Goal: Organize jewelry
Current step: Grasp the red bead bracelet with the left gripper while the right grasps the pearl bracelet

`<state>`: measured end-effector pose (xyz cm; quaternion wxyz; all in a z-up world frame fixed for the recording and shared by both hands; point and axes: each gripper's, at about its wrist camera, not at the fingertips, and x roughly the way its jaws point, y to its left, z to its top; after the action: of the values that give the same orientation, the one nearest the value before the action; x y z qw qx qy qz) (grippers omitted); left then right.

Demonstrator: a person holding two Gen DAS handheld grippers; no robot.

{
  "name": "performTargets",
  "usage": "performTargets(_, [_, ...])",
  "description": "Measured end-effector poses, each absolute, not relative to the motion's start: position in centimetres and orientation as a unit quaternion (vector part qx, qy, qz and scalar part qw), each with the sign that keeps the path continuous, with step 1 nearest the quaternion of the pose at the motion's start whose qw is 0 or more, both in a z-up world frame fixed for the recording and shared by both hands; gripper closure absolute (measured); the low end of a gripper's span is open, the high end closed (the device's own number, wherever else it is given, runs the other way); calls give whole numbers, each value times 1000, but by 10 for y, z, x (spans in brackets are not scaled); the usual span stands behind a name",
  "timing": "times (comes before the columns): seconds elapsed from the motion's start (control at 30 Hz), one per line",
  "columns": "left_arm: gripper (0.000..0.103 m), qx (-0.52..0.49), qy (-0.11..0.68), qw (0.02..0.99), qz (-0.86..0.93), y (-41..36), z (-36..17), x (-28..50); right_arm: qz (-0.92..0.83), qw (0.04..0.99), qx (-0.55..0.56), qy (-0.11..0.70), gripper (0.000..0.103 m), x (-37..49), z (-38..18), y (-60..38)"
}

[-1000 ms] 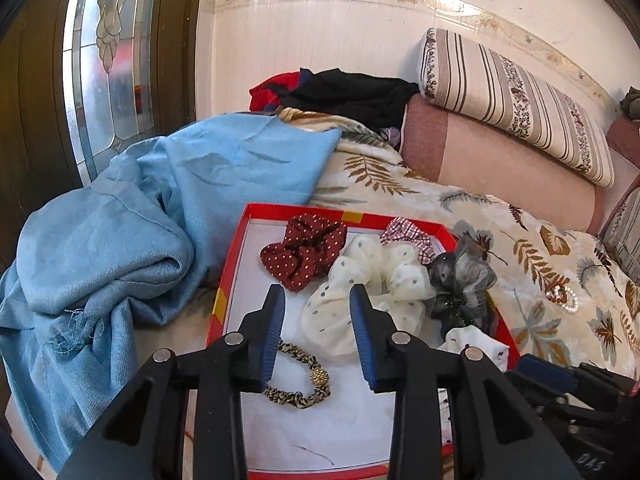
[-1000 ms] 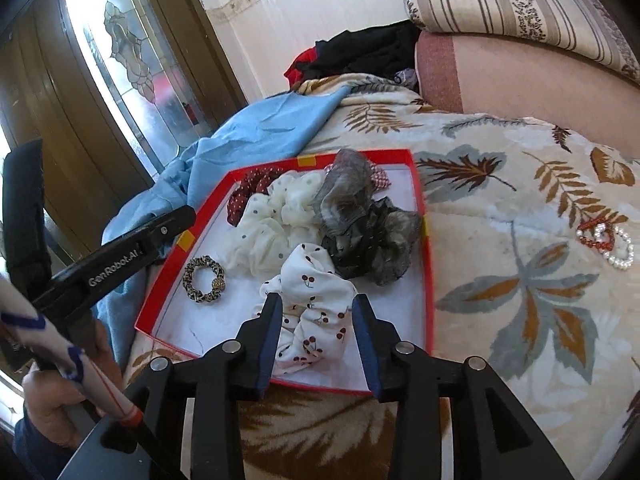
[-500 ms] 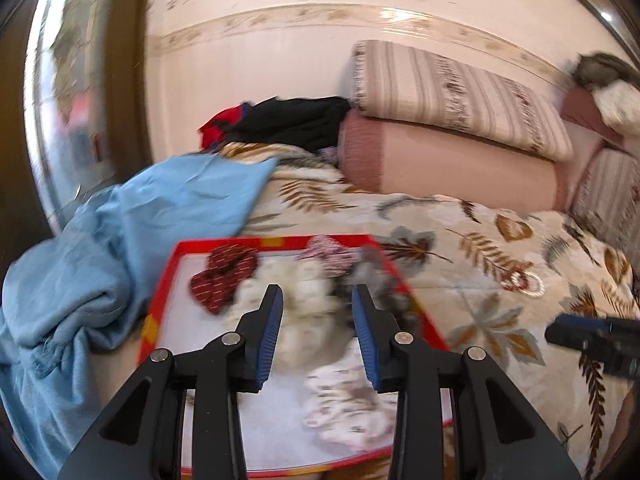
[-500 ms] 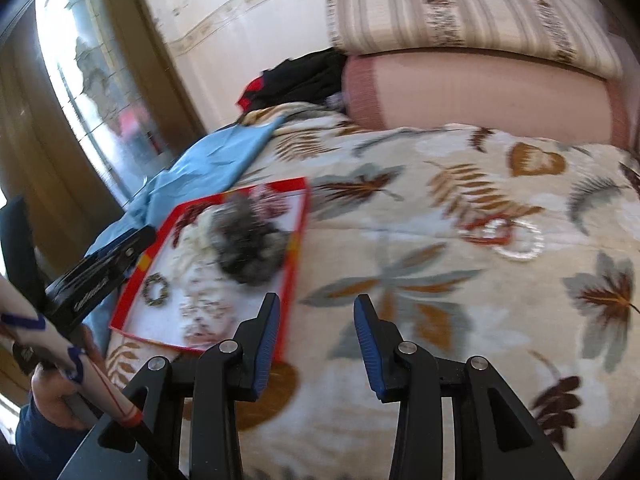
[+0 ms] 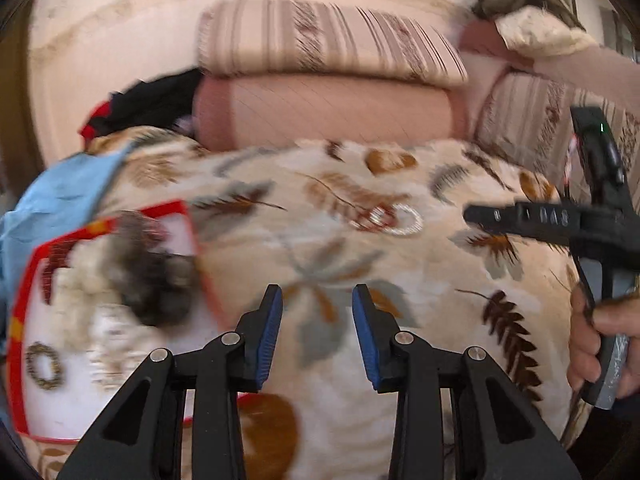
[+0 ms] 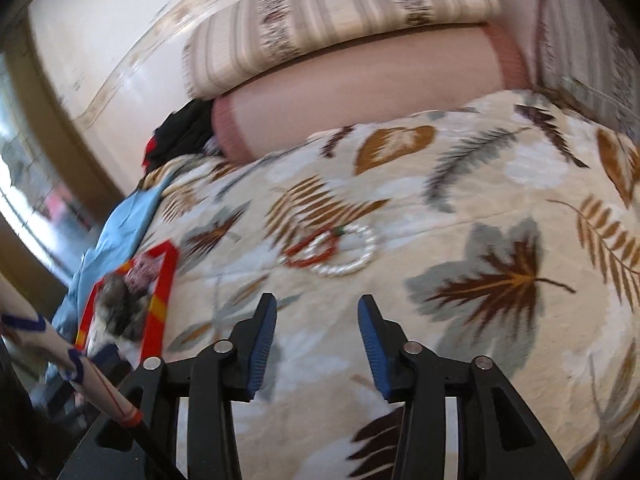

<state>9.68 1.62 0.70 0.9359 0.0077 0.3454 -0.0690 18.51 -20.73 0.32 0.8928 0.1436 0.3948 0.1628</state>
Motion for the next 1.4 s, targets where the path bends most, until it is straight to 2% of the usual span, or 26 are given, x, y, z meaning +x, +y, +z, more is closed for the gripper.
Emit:
performTargets(0.33, [69,6,412,907,-84,-32,5,195,154,872,239,400,61,193,4,-263])
performTargets(0.5, [69,14,457,886,-84,-39,-17,250,167,868,247,397,61,190,8,-272])
performTargets(0.57, [75,13,470,879,-78,-39,-28,267,167,869,248,395,61,190,9,-276])
performTargets(0.73, [76,20,488,869,-83,-50,-47,294,173,859,270,400,61,192,6,-286])
performTargets(0.87, [80,44,488,869,-68,-62,-60,309,173,859,270,399,61,195,6,-287])
performTargets(0.97, [94,28,483,874,-42,-57,-60,310,171,858,267,403,61,197,3,-286])
performTargets(1.0, [95,28,480,876,-36,-55,-61,306,169,858,267,405,61,198,2,-286])
performTargets(1.2, [95,20,490,871,-23,-35,-57,257,164,859,264,407,61,203,0,-282])
performTargets(1.4, [95,3,503,863,-36,-20,-53,169,155,865,240,413,61,210,-6,-270])
